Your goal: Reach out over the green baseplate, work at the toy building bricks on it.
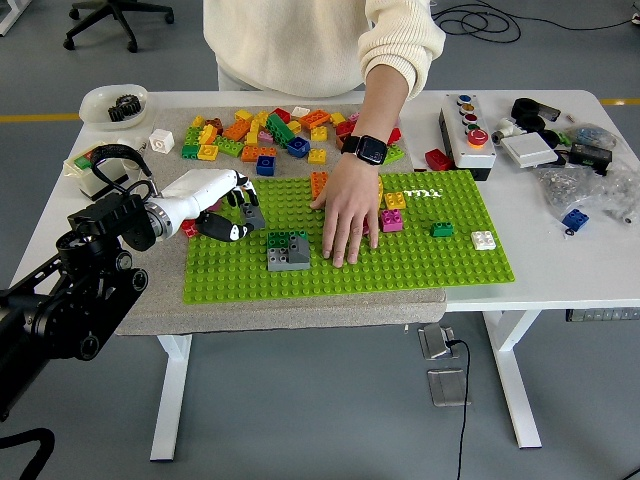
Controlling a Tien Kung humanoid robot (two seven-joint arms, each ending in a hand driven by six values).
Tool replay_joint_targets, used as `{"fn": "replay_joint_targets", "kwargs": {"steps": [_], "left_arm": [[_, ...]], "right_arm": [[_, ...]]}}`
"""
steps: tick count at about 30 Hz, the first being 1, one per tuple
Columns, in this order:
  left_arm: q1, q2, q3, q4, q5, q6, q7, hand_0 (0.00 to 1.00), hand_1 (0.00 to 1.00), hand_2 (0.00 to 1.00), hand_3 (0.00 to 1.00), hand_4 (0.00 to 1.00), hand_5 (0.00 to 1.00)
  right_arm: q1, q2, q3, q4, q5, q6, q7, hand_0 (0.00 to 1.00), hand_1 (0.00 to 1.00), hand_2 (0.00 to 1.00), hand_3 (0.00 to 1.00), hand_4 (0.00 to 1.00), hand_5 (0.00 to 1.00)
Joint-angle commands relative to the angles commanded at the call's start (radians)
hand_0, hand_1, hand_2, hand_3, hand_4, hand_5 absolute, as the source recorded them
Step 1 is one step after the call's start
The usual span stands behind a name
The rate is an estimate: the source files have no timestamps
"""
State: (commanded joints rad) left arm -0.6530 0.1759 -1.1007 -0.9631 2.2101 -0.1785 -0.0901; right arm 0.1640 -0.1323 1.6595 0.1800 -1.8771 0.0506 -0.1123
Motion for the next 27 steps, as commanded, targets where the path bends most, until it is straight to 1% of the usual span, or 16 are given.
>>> {"fn": "replay_joint_targets", "kwargs": {"steps": [6,8,13,17,19,27], "left_arm": [[0.036,0.017,-0.006,-0.055,0.006,-0.023,0.005,0.639,0.585,0.536,0.534,0.577,0.119],[0.041,0.019,-0.006,-0.061,0.005,-0.026,0.006,0.639,0.585,0.536,0.534,0.577,0.119],[0.071,0.036,-0.001,-0.103,-0.010,-0.041,0.003,0.638,0.585,0.537,0.535,0.580,0.119],[0.081,0.048,0.006,-0.116,-0.023,-0.042,-0.003,0.638,0.585,0.537,0.535,0.578,0.119],[0.088,0.060,0.016,-0.127,-0.034,-0.039,-0.010,0.638,0.585,0.537,0.535,0.578,0.119],[0.096,0.074,0.029,-0.147,-0.072,-0.041,-0.021,0.639,0.584,0.536,0.535,0.579,0.117]], "right_arm": [[0.000,0.001,-0.002,0.000,0.000,0.000,0.001,0.740,0.644,0.680,0.613,0.820,0.526],[0.000,0.002,-0.002,0.000,0.000,0.000,0.001,0.740,0.644,0.680,0.613,0.820,0.526],[-0.004,0.004,-0.003,0.000,-0.001,-0.001,0.001,0.740,0.643,0.682,0.613,0.820,0.526],[-0.003,0.004,-0.004,0.000,-0.001,-0.001,0.001,0.740,0.644,0.680,0.612,0.820,0.526],[-0.004,0.004,-0.003,0.000,-0.002,0.000,0.000,0.740,0.644,0.680,0.612,0.820,0.526],[-0.004,0.006,-0.006,0.000,0.000,0.000,0.000,0.740,0.644,0.680,0.613,0.820,0.525]]}}
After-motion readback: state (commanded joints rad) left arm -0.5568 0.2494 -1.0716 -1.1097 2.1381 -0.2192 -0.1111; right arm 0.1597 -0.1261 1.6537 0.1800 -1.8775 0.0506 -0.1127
